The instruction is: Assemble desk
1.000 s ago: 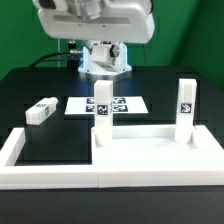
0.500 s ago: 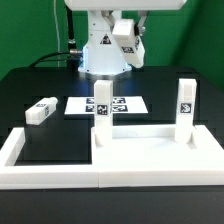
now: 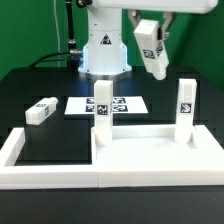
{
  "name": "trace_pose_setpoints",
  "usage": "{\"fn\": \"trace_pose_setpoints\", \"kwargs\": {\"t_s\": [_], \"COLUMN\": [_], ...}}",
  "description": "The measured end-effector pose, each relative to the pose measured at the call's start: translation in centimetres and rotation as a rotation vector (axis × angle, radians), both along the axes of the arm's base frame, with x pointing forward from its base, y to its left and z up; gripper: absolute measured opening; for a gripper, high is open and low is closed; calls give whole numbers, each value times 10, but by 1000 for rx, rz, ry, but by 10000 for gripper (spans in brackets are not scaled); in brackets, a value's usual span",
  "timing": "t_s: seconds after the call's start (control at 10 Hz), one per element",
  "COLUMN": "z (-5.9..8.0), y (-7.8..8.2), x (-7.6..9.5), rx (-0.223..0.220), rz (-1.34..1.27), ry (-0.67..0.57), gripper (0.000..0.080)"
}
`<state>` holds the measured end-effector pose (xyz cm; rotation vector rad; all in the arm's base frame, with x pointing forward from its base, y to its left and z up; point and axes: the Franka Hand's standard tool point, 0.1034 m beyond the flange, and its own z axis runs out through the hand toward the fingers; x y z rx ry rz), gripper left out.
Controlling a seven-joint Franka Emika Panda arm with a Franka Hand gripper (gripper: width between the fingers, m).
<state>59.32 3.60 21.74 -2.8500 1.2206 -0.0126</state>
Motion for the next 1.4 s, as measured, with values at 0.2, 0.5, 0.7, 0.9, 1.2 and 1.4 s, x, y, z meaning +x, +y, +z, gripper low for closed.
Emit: {"fn": "trace_pose_setpoints", "kwargs": {"t_s": [0.2,0.5,0.7,0.9,1.2,1.4], "z": [-3,-6,-9,3,-1,-3], "y": [4,5,7,26,32,34], "x": [14,13,7,30,36,35], "rx": [-5,-4,-97,-190,-193,-196], "rz": [-92,-87,-71,-48,-30,-27], "ry": [-103,-89,-25,42,36,39], "gripper": [288,288,288,288,288,288]}}
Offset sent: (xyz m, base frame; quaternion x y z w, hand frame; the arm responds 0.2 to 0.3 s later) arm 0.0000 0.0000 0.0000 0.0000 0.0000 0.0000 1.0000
